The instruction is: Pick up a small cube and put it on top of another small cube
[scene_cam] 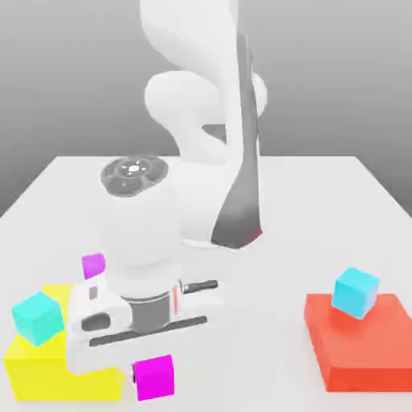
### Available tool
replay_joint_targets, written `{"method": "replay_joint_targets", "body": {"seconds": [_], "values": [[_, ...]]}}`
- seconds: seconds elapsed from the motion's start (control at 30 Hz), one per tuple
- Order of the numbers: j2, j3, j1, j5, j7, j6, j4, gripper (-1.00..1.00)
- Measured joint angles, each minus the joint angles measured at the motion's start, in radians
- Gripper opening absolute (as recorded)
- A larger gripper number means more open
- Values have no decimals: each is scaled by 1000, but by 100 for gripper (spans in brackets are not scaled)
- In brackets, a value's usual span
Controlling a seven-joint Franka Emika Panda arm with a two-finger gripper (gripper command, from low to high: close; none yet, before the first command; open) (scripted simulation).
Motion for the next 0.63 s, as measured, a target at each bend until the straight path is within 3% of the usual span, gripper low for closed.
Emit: {"method": "replay_joint_targets", "body": {"seconds": [0.1,0.23,0.33,0.5,0.53,0.63], "values": [[-98,81,75,-16,-39,-46,-54,-100],[-248,178,300,-36,-102,-113,-132,-100],[-360,224,362,-60,-141,-161,-190,-100],[-277,257,390,-99,-137,-27,-238,-100],[-249,257,391,-107,-131,5,-243,100],[-249,257,391,-107,-131,5,-243,100]]}}
